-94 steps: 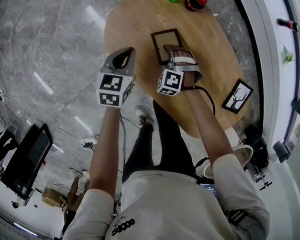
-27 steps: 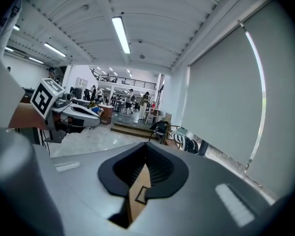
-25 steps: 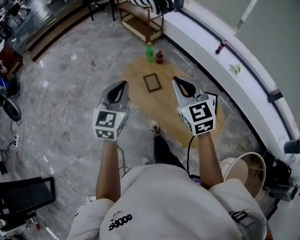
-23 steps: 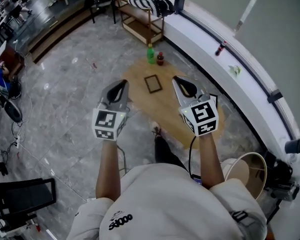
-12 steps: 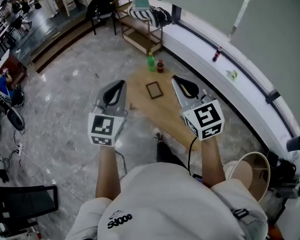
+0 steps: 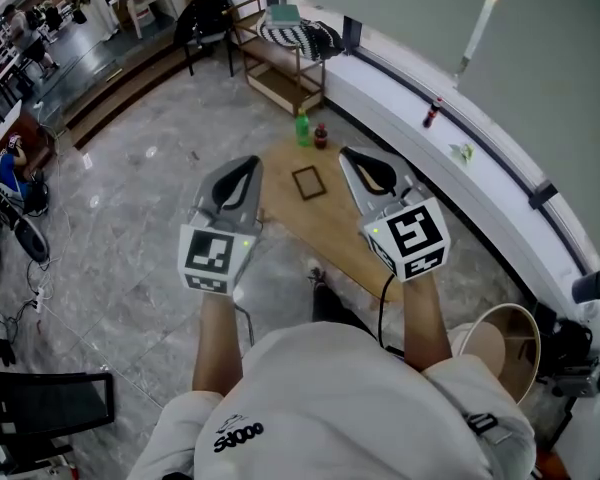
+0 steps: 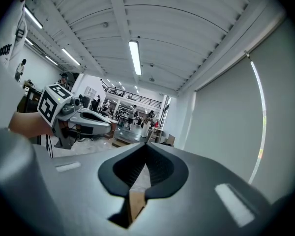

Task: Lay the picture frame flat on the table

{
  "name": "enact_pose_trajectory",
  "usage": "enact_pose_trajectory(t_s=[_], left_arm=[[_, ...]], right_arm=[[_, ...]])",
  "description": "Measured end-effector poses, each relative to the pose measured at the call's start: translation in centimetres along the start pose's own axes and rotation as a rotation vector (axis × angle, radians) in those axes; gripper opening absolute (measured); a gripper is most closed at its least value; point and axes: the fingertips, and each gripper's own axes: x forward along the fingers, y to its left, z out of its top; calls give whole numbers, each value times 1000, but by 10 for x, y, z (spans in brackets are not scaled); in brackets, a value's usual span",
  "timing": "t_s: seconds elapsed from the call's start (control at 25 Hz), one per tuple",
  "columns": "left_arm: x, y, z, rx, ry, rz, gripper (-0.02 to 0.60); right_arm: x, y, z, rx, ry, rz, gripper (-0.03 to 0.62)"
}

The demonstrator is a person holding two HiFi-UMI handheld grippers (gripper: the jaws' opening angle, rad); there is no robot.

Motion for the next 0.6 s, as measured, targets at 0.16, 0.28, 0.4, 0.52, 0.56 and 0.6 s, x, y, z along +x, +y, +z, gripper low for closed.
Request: enact_pose_trajectory(t_s=[0.16, 0.28, 0.4, 0.52, 0.56, 0.6], left_arm=[[-5, -1, 0, 0, 2, 1, 10], [-8, 0, -2, -2, 5, 1, 10], [-9, -1, -2, -8, 5, -2, 10], [-9, -6, -1, -6, 3, -12, 10], [-9, -7, -1, -5, 3, -16, 10], [-9, -8, -1, -4, 3, -18, 11]], right_arm=[[-2, 2, -3, 9, 6, -6, 3], [-2, 5, -5, 15, 14, -11, 3], [-3, 6, -8, 16, 24, -16, 3], [-6, 6, -10, 16, 27, -21, 3], [-7, 5, -10, 16, 27, -23, 3], [-7, 5, -11, 14, 27, -24, 3]])
